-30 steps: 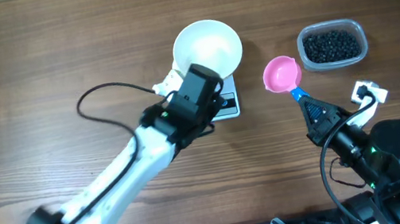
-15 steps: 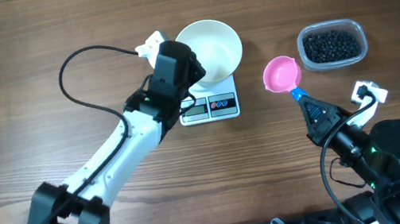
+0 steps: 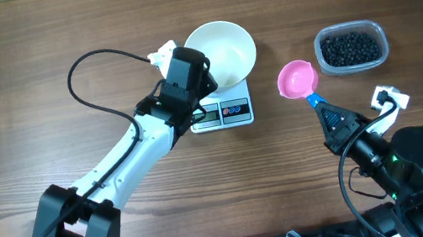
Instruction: Scoop item into bowl and weigh 150g on scale
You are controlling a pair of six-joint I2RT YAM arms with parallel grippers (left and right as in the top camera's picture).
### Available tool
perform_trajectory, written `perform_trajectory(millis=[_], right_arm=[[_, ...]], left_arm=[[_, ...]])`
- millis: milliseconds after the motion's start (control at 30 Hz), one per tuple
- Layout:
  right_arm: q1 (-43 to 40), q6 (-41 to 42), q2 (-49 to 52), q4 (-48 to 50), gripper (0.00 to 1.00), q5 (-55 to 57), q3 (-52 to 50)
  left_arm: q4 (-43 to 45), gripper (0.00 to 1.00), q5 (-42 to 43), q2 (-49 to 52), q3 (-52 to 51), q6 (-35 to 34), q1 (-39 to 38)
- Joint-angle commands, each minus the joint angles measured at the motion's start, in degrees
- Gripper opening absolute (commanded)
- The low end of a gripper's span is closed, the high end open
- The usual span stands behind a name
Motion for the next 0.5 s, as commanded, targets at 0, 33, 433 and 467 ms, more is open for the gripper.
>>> perform_trajectory(millis=[0, 33, 433, 467], right_arm=[[-0.2, 0.4, -0.6, 0.0, 0.05, -1.2, 0.4], [-0.2, 0.4, -0.6, 0.0, 0.05, -1.2, 0.4], [-0.2, 0.2, -0.6, -0.3, 0.05, -1.2, 0.4], [-0.2, 0.2, -0.6, -0.4, 0.05, -1.2, 0.4]], left_arm=[[-0.7, 0.04, -1.0, 0.2, 0.0, 1.5, 0.3], [-0.9, 0.04, -1.0, 0.2, 0.0, 1.5, 0.3], [-1.8, 0.04, -5.6, -0.5, 0.0, 1.5, 0.3], [-2.2, 0.04, -6.8, -0.5, 0.1, 1.5, 0.3]])
